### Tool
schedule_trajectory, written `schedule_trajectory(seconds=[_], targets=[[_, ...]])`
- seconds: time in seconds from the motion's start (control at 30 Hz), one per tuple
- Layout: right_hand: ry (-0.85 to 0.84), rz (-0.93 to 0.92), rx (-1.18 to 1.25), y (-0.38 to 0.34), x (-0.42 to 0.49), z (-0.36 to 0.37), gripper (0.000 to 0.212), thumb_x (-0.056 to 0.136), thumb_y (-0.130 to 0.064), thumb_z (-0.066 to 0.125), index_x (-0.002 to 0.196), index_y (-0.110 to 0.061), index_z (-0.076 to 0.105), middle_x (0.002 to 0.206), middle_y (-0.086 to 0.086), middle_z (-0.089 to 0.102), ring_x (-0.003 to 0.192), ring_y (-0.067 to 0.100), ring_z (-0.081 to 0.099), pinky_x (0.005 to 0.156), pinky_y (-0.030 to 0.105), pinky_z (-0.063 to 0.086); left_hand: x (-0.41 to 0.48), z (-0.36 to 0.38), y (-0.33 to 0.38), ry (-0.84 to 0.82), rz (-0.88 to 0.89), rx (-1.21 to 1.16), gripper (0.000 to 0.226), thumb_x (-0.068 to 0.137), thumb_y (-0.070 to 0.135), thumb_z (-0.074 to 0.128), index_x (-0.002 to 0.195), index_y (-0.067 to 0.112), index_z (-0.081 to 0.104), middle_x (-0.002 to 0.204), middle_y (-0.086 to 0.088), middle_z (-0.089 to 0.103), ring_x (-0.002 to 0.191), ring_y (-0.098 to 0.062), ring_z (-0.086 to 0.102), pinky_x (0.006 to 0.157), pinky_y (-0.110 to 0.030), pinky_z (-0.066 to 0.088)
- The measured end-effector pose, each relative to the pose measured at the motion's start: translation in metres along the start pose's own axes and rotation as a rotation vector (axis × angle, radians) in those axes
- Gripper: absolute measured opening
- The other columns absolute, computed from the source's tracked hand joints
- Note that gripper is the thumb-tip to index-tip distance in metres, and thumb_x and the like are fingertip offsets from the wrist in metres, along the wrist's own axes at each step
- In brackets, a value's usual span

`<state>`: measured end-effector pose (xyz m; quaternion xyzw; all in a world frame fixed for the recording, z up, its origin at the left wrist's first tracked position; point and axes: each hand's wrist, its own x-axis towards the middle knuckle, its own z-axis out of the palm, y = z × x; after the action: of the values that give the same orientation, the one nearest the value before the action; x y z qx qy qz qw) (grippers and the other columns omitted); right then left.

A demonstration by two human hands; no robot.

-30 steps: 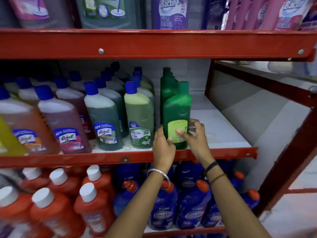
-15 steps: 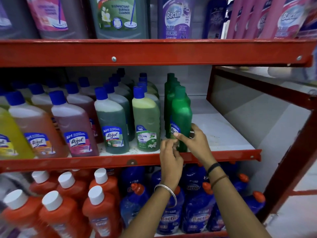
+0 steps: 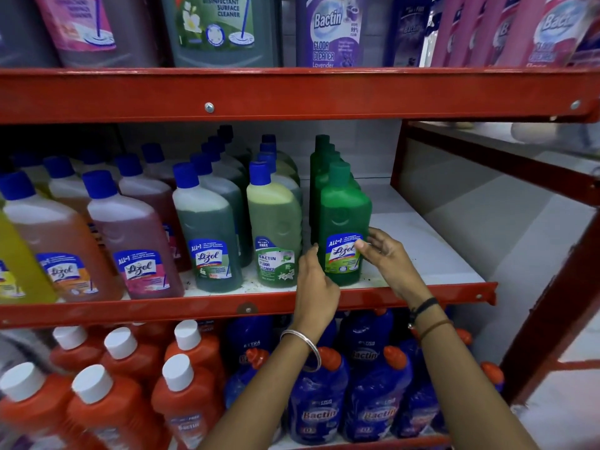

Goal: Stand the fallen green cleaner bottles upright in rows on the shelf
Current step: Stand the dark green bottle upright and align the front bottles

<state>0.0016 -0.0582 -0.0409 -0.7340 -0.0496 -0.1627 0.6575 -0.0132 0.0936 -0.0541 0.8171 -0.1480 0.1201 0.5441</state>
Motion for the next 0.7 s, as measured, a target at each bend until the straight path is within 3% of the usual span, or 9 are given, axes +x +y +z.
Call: schedule_trajectory(seconds=[0.17,0.27,0.43,0.6,0.7], targets=[[0.094,-0.012,0.048,0.009,-0.008,0.010,0.031,0.098,-0.024,0.038,0.124,-0.017,0.054,0.110,-0.003,0.066,0.100,0.007,0.063,0.079,0.014,0.054,0.006,-0.008,0.002,-0.080,0.024,0.018,0.079,0.079,-0.015,0.037,0.146,0.018,0.012,0.142,-0.011,0.040,0.127,-0.019,0.041,0.099,-0.017,0.030],[0.112,-0.019,-0.004,0.011,-0.009,0.015,0.034,0.099,-0.026,0.037,0.121,-0.012,0.058,0.108,0.006,0.068,0.101,0.018,0.065,0.083,0.025,0.055,0.004,-0.008,0.004,-0.135,0.031,0.070,0.086,0.079,-0.014,0.039,0.147,0.022,0.000,0.144,-0.012,0.039,0.126,-0.021,0.041,0.096,-0.017,0.031],[0.123,-0.026,-0.033,0.011,-0.012,0.018,0.028,0.099,-0.029,0.037,0.109,-0.020,0.062,0.107,0.011,0.069,0.101,0.022,0.065,0.092,0.042,0.053,-0.002,-0.011,0.009,-0.144,0.022,0.133,0.086,0.080,-0.012,0.038,0.146,0.021,-0.004,0.145,-0.016,0.034,0.127,-0.027,0.038,0.093,-0.019,0.031],[0.134,-0.007,-0.040,0.012,-0.027,0.018,0.034,0.097,-0.035,0.039,0.113,-0.018,0.064,0.110,0.012,0.070,0.105,0.023,0.066,0.093,0.041,0.052,-0.013,-0.015,0.005,-0.146,0.043,0.166,0.087,0.079,-0.011,0.040,0.145,0.021,-0.007,0.139,-0.019,0.039,0.122,-0.028,0.040,0.097,-0.030,0.039],[0.138,0.035,-0.032,0.008,-0.030,0.019,0.038,0.098,-0.033,0.038,0.117,-0.011,0.062,0.111,0.013,0.069,0.106,0.024,0.065,0.093,0.040,0.053,-0.014,-0.016,0.004,-0.156,0.047,0.159,0.086,0.080,-0.010,0.040,0.146,0.022,-0.006,0.140,-0.018,0.039,0.123,-0.026,0.039,0.090,-0.022,0.036]])
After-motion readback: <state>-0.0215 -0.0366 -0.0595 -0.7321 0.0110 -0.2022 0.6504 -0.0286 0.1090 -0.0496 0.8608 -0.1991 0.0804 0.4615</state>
